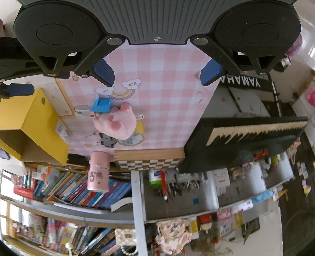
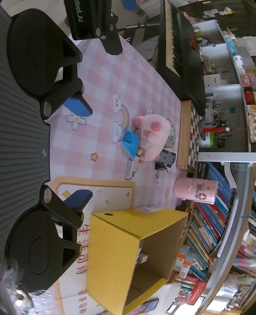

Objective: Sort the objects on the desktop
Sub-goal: 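Move the left tool to the blue pouch while the right tool approaches the staple box, then grasp the blue pouch with the left tool while the right tool grasps the staple box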

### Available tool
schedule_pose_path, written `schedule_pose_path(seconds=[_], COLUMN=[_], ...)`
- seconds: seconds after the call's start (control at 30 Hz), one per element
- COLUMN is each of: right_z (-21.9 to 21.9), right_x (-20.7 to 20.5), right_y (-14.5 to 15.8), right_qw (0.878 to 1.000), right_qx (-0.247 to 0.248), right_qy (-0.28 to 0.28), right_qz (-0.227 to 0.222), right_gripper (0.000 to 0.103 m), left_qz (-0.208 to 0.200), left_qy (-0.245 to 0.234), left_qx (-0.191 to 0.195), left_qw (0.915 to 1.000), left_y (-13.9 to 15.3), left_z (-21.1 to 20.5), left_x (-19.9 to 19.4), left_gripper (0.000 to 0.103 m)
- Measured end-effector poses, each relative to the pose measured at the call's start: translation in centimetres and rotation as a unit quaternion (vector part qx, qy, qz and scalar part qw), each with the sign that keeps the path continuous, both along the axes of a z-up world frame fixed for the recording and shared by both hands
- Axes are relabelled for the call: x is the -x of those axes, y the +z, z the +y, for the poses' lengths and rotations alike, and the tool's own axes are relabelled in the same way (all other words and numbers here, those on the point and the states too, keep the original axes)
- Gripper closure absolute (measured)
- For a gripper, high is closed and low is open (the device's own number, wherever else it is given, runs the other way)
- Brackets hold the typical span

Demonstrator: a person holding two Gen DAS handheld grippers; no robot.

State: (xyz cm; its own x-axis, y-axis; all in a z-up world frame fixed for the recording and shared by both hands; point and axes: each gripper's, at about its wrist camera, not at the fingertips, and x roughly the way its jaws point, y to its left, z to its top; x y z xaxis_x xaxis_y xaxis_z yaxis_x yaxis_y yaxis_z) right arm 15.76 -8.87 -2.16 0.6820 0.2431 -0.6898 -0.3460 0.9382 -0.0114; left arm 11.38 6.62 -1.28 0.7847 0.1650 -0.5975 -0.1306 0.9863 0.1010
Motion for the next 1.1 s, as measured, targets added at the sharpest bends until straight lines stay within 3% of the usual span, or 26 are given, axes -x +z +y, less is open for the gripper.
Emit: schedule_pose_path(seconds=[0.17,0.37,0.67,0.9,1.0,1.07,1.1], right_z=[0.3,-0.2,-0.6,-0.3,-0.3,-0.2,-0.1], right_x=[-3.6,-8.2,-12.7,-14.9,-15.6,-16.0,-16.2], right_y=[-0.2,-0.7,-1.2,-1.3,-1.5,-1.8,-2.0], right_qw=[1.000,1.000,1.000,1.000,0.999,0.999,0.999], right_qx=[0.011,0.003,0.000,0.005,0.007,0.008,0.009], right_qy=[0.001,-0.012,-0.017,-0.016,-0.014,-0.010,-0.008], right_qz=[-0.006,0.005,0.017,0.025,0.031,0.038,0.041], right_gripper=[0.048,0.049,0.052,0.052,0.052,0.052,0.052], left_qz=[0.013,0.031,0.066,0.092,0.099,0.098,0.094], left_qy=[0.002,-0.033,-0.090,-0.121,-0.121,-0.121,-0.121], left_qx=[0.018,0.028,0.061,0.073,0.072,0.067,0.061], left_qw=[0.9998,0.9986,0.9919,0.9856,0.9851,0.9855,0.9862], left_y=[-0.9,-2.6,-5.8,-8.1,-8.8,-9.2,-9.2], left_z=[-0.1,-1.7,-4.4,-6.0,-6.3,-6.4,-6.5], left_x=[-3.0,-6.7,-12.6,-15.9,-17.0,-17.4,-17.4], left_gripper=[0.008,0.009,0.020,0.038,0.040,0.047,0.055])
